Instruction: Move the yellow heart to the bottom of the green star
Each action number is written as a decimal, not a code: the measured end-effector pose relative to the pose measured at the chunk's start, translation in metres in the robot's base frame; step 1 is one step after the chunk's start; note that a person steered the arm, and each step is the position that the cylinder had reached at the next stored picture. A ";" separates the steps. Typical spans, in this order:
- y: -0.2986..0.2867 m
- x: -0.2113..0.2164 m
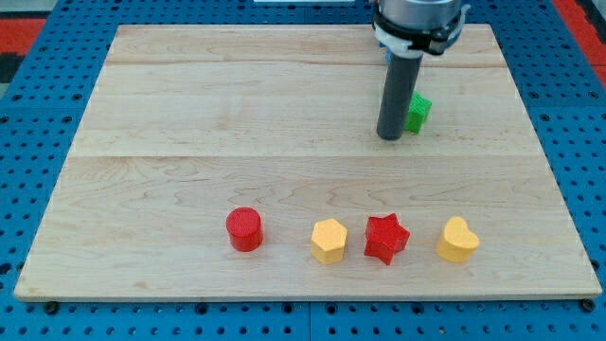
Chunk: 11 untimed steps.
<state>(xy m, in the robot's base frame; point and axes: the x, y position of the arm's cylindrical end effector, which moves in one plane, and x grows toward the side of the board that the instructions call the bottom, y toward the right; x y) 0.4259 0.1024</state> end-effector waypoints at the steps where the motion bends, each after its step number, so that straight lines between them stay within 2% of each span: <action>1: 0.022 0.041; 2: 0.077 0.058; 3: 0.103 0.105; 4: 0.114 0.154; 5: 0.089 0.177; 6: 0.062 0.162; 8: 0.044 0.109; 10: 0.010 0.111; 11: 0.024 0.094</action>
